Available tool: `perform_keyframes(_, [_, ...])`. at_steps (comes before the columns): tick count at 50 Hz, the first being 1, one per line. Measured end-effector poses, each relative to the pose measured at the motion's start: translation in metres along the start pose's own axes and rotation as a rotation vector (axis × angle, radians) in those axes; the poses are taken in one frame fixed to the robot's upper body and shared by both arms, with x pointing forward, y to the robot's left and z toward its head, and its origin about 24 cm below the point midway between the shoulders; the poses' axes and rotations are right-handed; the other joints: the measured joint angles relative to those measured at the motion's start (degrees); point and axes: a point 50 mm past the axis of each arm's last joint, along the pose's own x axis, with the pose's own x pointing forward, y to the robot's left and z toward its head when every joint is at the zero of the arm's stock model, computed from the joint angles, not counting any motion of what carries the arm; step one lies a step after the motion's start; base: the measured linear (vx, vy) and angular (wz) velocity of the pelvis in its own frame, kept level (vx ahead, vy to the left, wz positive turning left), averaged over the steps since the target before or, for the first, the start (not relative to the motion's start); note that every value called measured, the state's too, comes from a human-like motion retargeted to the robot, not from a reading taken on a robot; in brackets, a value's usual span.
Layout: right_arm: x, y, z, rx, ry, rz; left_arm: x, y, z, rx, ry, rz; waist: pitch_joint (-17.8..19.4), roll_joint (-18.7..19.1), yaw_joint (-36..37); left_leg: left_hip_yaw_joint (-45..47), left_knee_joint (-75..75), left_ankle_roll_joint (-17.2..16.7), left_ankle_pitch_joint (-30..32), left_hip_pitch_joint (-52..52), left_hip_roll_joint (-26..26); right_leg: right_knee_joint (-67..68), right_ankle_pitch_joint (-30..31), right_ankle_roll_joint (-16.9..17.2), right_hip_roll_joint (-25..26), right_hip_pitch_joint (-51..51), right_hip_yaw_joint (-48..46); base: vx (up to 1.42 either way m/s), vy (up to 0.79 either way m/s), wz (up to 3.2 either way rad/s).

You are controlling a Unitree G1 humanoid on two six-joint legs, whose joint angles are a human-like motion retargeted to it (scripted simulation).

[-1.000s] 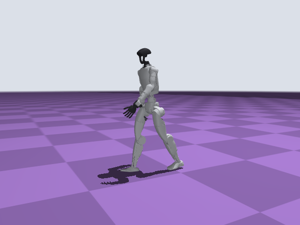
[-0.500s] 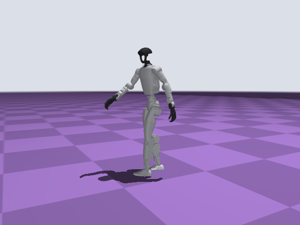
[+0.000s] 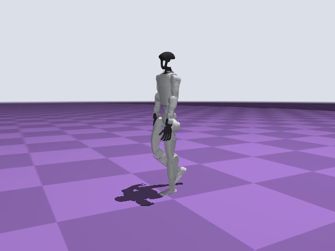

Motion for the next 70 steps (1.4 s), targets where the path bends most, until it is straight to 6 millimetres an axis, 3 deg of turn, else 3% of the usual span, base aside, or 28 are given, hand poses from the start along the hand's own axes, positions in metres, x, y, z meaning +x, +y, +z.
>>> perform_keyframes(4, [-0.001, 0.017, -0.033, 0.019, 0.063, 0.069, -0.014, 0.002, 0.098, -0.096, -0.296, -0.005, 0.99, 0.74, -4.79, -4.05, 1.39, -0.72, -2.51, 2.56, -0.93, -6.43, -7.18, -1.2, -1.03, -5.59, -2.24, 0.53, 0.09, 0.94])
perform_keyframes(8, [-0.004, 0.019, -0.041, 0.05, 0.012, 0.089, -0.051, -0.001, 0.184, -0.162, -0.637, -0.107, 1.68, 0.4, -9.54, -7.89, 1.68, -0.24, -4.74, 5.22, -2.73, -24.99, -7.8, 0.2, -1.76, -7.34, -3.87, 0.51, 0.02, 0.93])
perform_keyframes(12, [-0.012, -0.005, -0.026, 0.049, -0.135, 0.001, -0.101, 0.0, 0.241, -0.166, -0.949, -0.163, 3.51, -2.54, -14.56, -11.85, 2.39, 1.73, -7.64, 9.43, -7.56, -50.51, 3.23, 5.7, -4.37, -4.62, -3.7, 0.55, -0.05, 0.94])
perform_keyframes(15, [-0.028, -0.03, -0.006, -0.012, -0.275, -0.115, -0.133, 0.003, 0.26, -0.116, -1.123, -0.18, 6.3, -4.21, -16.2, -13.17, 2.51, 1.19, -10.28, 14.96, -8.53, -61.23, 7.04, 11.86, -4.77, -3.29, -6.66, 0.61, -0.19, 0.35])
perform_keyframes(19, [-0.069, -0.072, 0.017, -0.184, -0.469, -0.284, -0.156, 0.003, 0.256, 0.074, -1.207, -0.239, 7.05, -3.41, -14.97, -11.52, 2.77, -1.27, -11.71, 19.0, -5.36, -61.23, 0.11, 11.86, -0.57, -6.1, -9.68, 0.61, -0.31, -0.23])
perform_keyframes(22, [-0.113, -0.097, 0.029, -0.355, -0.596, -0.393, -0.164, 0.0, 0.237, 0.361, -1.187, -0.297, 5.96, -3.24, -15.0, -12.78, 3.88, -0.95, -10.76, 20.95, -5.65, -61.23, 2.38, 11.86, -0.95, -4.36, -9.94, 0.69, -0.13, 0.12])
perform_keyframes(25, [-0.158, -0.108, 0.042, -0.551, -0.703, -0.444, -0.171, 0.0, 0.21, 0.71, -1.114, -0.36, 5.1, -3.63, -14.03, -14.0, 7.28, -1.37, -6.55, 22.14, -5.62, -61.23, 4.59, 11.86, -0.89, -1.2, -9.8, 0.71, -0.24, -0.07])
perform_keyframes(28, [-0.195, -0.106, 0.053, -0.749, -0.768, -0.426, -0.176, 0.003, 0.178, 0.956, -1.005, -0.426, 4.99, -5.14, -11.57, -13.73, 17.74, -0.3, 0.64, 19.74, -6.62, -61.23, 2.49, 11.86, -1.91, 3.08, -7.73, 0.71, -0.19, -0.31])
perform_keyframes(31, [-0.225, -0.092, 0.063, -0.906, -0.836, -0.374, -0.182, 0.007, 0.147, 1.101, -0.909, -0.477, 4.04, -7.35, -9.14, -11.28, 37.97, 3.34, 6.04, 9.02, -8.25, -60.95, -0.07, 11.86, -5.25, 5.81, -5.66, 0.63, -0.03, -0.18])
perform_keyframes(35, [-0.253, -0.07, 0.076, -1.036, -0.965, -0.351, -0.194, 0.006, 0.116, 1.187, -0.878, -0.516, 3.74, -9.3, -4.66, -7.24, 57.57, 9.21, 6.76, -6.28, -9.58, -58.86, -3.4, 11.86, -8.81, 6.77, -3.14, 0.54, 0.0, -0.32])
perform_keyframes(39, [-0.265, -0.053, 0.085, -1.112, -1.085, -0.403, -0.203, -0.003, 0.095, 1.155, -0.952, -0.556, 5.04, -10.93, 2.9, -4.6, 58.24, 11.8, 1.43, -15.85, -9.91, -58.31, -5.72, 11.86, -8.44, 7.48, 1.01, 0.48, -0.11, -0.98])
perform_keyframes(43, [-0.27, -0.048, 0.097, -1.161, -1.203, -0.564, -0.213, -0.014, 0.09, 1.0, -1.123, -0.537, 6.31, -11.74, 8.94, -3.54, 43.91, 11.04, 0.08, -21.01, -8.94, -58.7, -7.87, 11.86, -6.87, 8.3, 4.3, 0.47, -0.07, -0.88])
perform_keyframes(46, [-0.272, -0.047, 0.105, -1.194, -1.299, -0.712, -0.219, -0.017, 0.096, 0.89, -1.256, -0.467, 7.93, -10.54, 12.0, -2.13, 24.34, 8.24, 4.45, -19.19, -6.94, -59.02, -9.84, 11.86, -4.81, 10.92, 6.01, 0.52, 0.06, -0.74])
perform_keyframes(50, [-0.274, -0.041, 0.112, -1.243, -1.437, -0.814, -0.225, -0.019, 0.101, 0.882, -1.393, -0.372, 10.85, -5.73, 13.89, 1.62, 1.89, 1.73, 9.82, -13.8, -2.74, -59.13, -13.66, 11.86, -0.85, 18.81, 7.04, 0.61, 0.2, -0.53])
perform_keyframes(53, [-0.275, -0.036, 0.115, -1.297, -1.503, -0.832, -0.23, -0.024, 0.102, 0.919, -1.48, -0.342, 12.2, -4.27, 13.32, 3.15, -3.68, -2.95, 7.0, -13.33, -0.99, -58.66, -16.35, 10.83, 0.52, 23.84, 6.97, 0.64, 0.12, -0.11])
perform_keyframes(58, [-0.269, -0.03, 0.114, -1.357, -1.531, -0.825, -0.231, -0.034, 0.098, 0.923, -1.531, -0.369, 10.87, -5.96, 12.75, 4.82, -3.85, -4.77, 6.54, -11.41, -0.23, -55.98, -18.2, 8.53, 0.34, 27.4, 7.8, 0.65, 0.11, -0.15])
perform_keyframes(63, [-0.26, -0.034, 0.12, -1.374, -1.537, -0.882, -0.226, -0.039, 0.104, 0.913, -1.556, -0.379, 8.67, -6.64, 11.56, 5.41, -3.85, -5.25, 9.98, -7.66, 1.78, -48.04, -13.34, 5.07, 2.2, 26.66, 8.01, 0.68, 0.17, -0.11])
perform_keyframes(66, [-0.256, -0.031, 0.116, -1.355, -1.547, -0.856, -0.221, -0.042, 0.098, 0.912, -1.544, -0.387, 7.09, -5.7, 10.53, 4.36, -3.85, -4.41, 8.22, -3.92, 2.99, -37.65, -5.01, 4.16, 3.33, 23.92, 5.93, 0.68, 0.22, 0.03])
perform_keyframes(70, [-0.254, -0.028, 0.114, -1.334, -1.564, -0.798, -0.216, -0.047, 0.091, 0.927, -1.549, -0.396, 4.54, -4.13, 9.04, 3.12, -3.7, -2.93, 5.17, -1.67, 4.25, -15.56, 4.5, 4.44, 2.35, 11.69, -0.31, 0.57, 0.23, 0.07])
